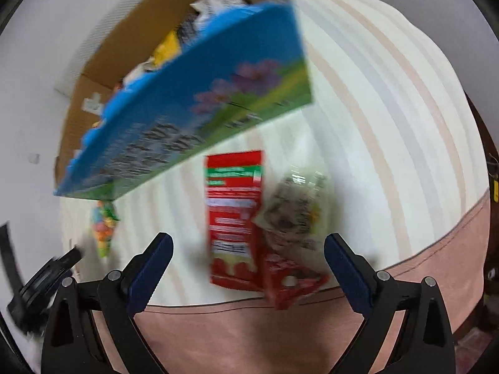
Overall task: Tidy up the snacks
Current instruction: 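Grasp the candy-ball bag with the left tool while the right tool grasps the red sauce packet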
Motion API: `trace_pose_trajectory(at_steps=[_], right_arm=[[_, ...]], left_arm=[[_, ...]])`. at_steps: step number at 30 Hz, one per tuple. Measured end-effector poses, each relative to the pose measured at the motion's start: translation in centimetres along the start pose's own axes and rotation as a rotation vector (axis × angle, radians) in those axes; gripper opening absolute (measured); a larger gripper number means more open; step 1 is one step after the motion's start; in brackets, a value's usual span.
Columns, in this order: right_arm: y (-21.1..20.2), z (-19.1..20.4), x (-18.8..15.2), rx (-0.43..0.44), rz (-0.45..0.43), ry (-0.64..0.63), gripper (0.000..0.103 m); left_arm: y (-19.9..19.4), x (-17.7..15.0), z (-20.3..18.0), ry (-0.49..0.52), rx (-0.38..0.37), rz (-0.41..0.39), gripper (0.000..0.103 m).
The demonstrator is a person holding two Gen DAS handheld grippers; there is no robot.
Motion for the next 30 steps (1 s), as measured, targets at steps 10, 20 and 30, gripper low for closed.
trace_pose_trajectory(at_steps=[10,20,30], right_arm=[[5.2,3.0,0.2,0.031,0.135,-0.011,0.096],[10.0,2.5,0.0,-0.098,0.188,-0.043,0.096],[11.0,5.0,-2.4,-0.075,0.256,-0.180,0.054]], left_arm=[[4.5,2.2,-8.1,0.537,0.072,-0.006,0.088],[3.5,-0.9,-5.5,0.293,-0.024,0.074,0.060],[0.1,-2.9,-3.2,0.161,-0.163,0.114,0.060]])
Point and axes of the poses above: each gripper's, at about its wrist camera, not at the fingertips, and y roughly the way its jaws point, z to its left, x to its top, the point moved 4 cm from there along y, roughly the way its jaws point, and after that the axes turned 14 degrees about x, right-handed, at the moved point
